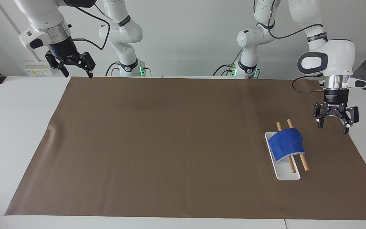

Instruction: Right arm passes towel to left arm to hang

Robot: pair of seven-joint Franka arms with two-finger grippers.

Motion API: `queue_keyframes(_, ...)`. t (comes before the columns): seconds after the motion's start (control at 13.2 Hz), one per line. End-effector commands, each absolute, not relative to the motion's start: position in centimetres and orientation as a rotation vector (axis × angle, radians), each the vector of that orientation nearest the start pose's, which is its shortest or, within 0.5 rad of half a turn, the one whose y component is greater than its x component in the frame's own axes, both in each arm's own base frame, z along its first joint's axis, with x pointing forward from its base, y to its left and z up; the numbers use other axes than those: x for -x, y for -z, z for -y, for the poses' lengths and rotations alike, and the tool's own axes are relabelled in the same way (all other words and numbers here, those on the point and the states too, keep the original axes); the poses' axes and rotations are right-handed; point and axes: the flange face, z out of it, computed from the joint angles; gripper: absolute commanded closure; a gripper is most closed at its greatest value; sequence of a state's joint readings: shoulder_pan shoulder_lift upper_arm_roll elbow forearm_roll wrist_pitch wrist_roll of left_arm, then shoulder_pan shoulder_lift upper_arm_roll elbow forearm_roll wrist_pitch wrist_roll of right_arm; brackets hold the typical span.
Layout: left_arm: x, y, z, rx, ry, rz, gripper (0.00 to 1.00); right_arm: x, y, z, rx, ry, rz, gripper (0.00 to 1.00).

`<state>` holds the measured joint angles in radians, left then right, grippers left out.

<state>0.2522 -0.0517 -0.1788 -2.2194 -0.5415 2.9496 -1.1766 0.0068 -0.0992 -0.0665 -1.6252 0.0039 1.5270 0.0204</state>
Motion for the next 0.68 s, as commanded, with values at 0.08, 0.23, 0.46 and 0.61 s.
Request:
queue_keyframes(0.08,-56.2,-51.2,-0.1,-1.907,-0.730,-1.471,0.00,-50.9,-64.9,3.7,3.139,-0.005,-0.137,0.00)
queue_keyframes(0.23,-55.6,-52.7,4.5,-1.957,-0.726,-1.352,0.00,-50.8,-64.8,3.7,3.138,-0.020,-0.137,0.00)
queue_keyframes(0.46,-54.5,-53.9,11.3,-2.127,-0.724,-1.132,0.00,-50.7,-64.7,4.1,3.138,-0.020,-0.139,0.00)
queue_keyframes(0.61,-54.4,-55.2,14.9,-2.299,-0.657,-0.989,0.00,-50.6,-64.7,4.2,3.139,-0.022,-0.137,0.00)
